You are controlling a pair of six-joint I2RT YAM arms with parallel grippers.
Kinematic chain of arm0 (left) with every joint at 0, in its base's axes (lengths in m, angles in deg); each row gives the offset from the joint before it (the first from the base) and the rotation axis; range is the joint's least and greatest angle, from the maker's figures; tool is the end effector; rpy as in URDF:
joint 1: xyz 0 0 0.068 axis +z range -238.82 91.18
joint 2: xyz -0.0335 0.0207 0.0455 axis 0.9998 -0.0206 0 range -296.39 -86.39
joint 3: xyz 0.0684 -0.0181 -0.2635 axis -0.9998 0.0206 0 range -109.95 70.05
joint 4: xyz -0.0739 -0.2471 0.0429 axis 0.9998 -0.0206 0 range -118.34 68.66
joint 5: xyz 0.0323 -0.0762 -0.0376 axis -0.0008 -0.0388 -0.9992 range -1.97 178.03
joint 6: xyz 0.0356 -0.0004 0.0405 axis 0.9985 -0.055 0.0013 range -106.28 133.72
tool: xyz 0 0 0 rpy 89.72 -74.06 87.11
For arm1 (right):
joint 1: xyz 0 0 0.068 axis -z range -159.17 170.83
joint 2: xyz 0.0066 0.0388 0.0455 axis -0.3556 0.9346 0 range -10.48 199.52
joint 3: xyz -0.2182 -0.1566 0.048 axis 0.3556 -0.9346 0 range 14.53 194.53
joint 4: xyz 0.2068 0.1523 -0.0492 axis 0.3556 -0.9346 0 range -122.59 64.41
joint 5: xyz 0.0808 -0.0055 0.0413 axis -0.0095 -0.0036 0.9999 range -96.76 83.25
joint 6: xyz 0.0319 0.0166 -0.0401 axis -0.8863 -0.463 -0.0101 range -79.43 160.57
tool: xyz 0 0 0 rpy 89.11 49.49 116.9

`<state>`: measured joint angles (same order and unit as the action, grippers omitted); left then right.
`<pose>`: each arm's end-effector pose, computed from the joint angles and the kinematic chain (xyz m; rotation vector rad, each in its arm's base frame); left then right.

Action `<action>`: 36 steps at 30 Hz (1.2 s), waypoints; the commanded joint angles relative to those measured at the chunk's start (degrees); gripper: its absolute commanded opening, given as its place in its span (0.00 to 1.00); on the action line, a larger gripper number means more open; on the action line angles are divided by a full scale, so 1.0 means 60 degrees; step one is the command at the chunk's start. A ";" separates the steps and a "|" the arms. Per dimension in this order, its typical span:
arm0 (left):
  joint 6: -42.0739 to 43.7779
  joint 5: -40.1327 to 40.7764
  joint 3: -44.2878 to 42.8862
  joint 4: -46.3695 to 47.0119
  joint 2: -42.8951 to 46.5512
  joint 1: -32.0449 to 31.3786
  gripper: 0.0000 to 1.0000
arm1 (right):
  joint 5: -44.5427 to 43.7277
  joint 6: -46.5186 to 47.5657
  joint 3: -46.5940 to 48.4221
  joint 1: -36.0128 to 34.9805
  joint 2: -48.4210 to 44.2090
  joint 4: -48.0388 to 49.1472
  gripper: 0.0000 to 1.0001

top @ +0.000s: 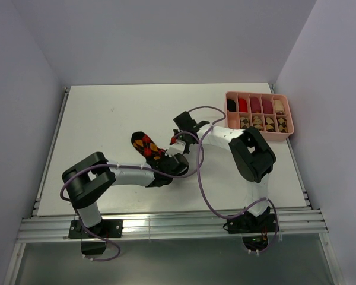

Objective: Roll the socks
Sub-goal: Roll the sock at the center of the board.

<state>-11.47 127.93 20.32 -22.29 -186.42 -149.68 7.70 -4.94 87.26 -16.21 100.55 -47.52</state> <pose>0.1818 -0.2789 0.1443 0.4056 2.1752 0.0560 0.3124 0.2470 0.1611 0.1134 2.8149 0.7619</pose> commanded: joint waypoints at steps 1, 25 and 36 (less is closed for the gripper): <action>-0.0093 0.0235 -0.0221 -0.0354 -0.0218 -0.0067 0.06 | 0.0183 0.0042 -0.0124 -0.0053 -0.0032 0.0066 0.00; -0.4148 -0.9354 0.2942 0.2764 0.2376 0.4502 0.01 | 0.0740 -0.1598 -0.2790 0.0079 -0.1893 0.4827 0.72; -0.5557 -1.1322 0.3689 0.4479 0.1482 0.5968 0.01 | 0.0593 -0.1730 -0.2556 -0.0155 -0.0721 0.4930 0.73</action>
<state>-41.79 65.37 41.23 0.93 -176.16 -114.82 12.14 -14.80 71.28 -16.62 95.48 -20.16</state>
